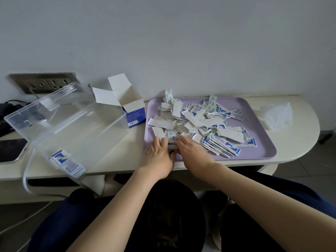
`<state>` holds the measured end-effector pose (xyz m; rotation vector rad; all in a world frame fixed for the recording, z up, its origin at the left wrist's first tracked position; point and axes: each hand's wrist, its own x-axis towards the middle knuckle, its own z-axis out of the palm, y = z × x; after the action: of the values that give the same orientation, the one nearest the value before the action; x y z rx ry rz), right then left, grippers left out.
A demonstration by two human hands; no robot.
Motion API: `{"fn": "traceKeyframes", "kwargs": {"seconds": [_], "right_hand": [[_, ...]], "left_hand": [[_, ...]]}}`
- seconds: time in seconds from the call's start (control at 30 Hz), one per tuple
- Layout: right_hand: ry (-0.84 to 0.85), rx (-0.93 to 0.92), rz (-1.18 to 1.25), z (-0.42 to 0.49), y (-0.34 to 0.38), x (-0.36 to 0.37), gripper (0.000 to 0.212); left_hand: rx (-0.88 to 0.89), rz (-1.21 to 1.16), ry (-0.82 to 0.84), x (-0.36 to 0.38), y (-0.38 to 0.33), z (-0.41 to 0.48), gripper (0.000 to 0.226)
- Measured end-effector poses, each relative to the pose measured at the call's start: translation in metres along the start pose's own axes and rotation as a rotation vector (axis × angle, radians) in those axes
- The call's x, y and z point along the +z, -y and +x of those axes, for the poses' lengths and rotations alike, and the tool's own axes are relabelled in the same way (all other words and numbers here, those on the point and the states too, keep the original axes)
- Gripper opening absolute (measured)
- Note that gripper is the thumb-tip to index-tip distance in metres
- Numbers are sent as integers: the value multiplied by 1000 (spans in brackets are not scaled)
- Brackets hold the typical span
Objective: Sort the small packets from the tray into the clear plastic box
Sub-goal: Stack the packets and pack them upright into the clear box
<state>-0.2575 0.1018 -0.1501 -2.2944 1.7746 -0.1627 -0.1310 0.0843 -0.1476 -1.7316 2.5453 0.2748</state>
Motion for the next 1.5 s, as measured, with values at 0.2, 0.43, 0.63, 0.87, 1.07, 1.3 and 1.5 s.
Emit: {"fn": "traceKeyframes", "kwargs": {"seconds": [0.2,0.43,0.63,0.87,1.07,1.3,1.5], "right_hand": [[-111,5,33,2,-5,-2,25],[-126,45,269,2,6,-7,22],[17,22,-12,-5,6,-18,31],[19,50,-31,-3,3,-14,25],[-58,-10,22,0,0,-9,26],[-113,-9,10,-3,6,-10,28],[-121,47,3,-4,4,-6,22]], "left_hand": [[18,-15,-78,-10,1,-1,19],[8,-109,-26,-17,5,-5,19],[61,-50,47,-25,7,-10,24],[57,-16,-61,-25,14,-7,7],[29,12,-60,-18,23,-5,21],[23,-94,-10,-18,20,-8,17],[-19,-155,-8,-20,20,-10,22]]}}
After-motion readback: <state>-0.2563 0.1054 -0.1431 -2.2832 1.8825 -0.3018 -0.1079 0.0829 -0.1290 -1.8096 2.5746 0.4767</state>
